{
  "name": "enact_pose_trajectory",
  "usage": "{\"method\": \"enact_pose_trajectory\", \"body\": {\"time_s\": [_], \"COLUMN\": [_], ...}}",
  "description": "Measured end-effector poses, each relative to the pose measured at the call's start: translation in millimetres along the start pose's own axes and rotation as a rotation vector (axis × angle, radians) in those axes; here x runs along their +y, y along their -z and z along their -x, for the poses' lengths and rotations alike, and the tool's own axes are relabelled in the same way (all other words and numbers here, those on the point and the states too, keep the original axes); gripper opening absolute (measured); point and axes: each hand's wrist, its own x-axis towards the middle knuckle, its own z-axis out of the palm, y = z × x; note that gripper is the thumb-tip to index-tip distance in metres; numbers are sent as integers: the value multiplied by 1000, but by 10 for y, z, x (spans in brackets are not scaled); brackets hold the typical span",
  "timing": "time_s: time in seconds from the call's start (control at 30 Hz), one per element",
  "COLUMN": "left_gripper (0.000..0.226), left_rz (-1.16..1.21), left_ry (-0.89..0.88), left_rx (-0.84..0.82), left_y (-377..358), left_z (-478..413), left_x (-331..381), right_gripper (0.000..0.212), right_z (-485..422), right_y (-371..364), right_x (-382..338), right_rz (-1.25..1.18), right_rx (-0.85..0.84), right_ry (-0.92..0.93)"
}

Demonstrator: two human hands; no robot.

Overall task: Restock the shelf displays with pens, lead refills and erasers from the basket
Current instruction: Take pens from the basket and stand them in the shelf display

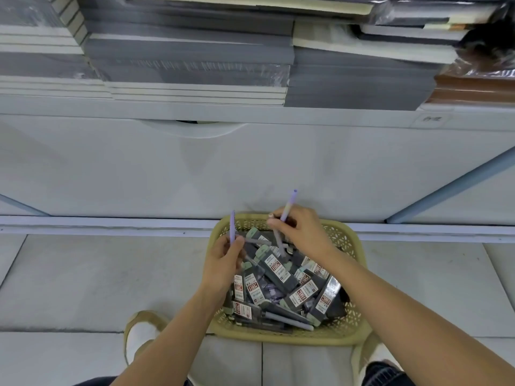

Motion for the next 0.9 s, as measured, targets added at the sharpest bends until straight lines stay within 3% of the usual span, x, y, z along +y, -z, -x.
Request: {"method": "enact_pose_trajectory", "body": {"time_s": [0.1, 0.17, 0.27, 0.47, 0.6, 0.7, 0.8, 0.9], "left_gripper": [28, 35, 16, 29, 34, 42, 52, 43], "left_rz": [64, 47, -15, -49, 39, 20, 3, 44], "left_ry": [-44, -77, -107, -43, 35, 86, 78, 58], "left_rx": [-84, -181, -261, -92, -40, -67, -131, -148], "left_y": [-74, -106, -95, 22, 28, 3, -27, -24], "left_z": [54, 92, 121, 71, 26, 29, 61, 56], "left_x": [76, 116, 113, 29, 10, -35, -51, -35], "right_gripper": [17, 18, 22, 19, 21, 18, 28, 33], "right_z": [32, 66, 122, 126, 144, 164, 167, 146], "right_y": [-12, -58, -148, -248, -353, -472, -490, -382], "right_x": [-131, -178, -214, -175, -153, -135, -127, -87], "right_rz": [-338, -376, -412, -471, -463, -428, -468, -558], "right_rx": [-55, -98, -88, -24, -135, -189, -253, -229], "right_ry": [-142, -172, -150, -204, -215, -198, -224, -230]}}
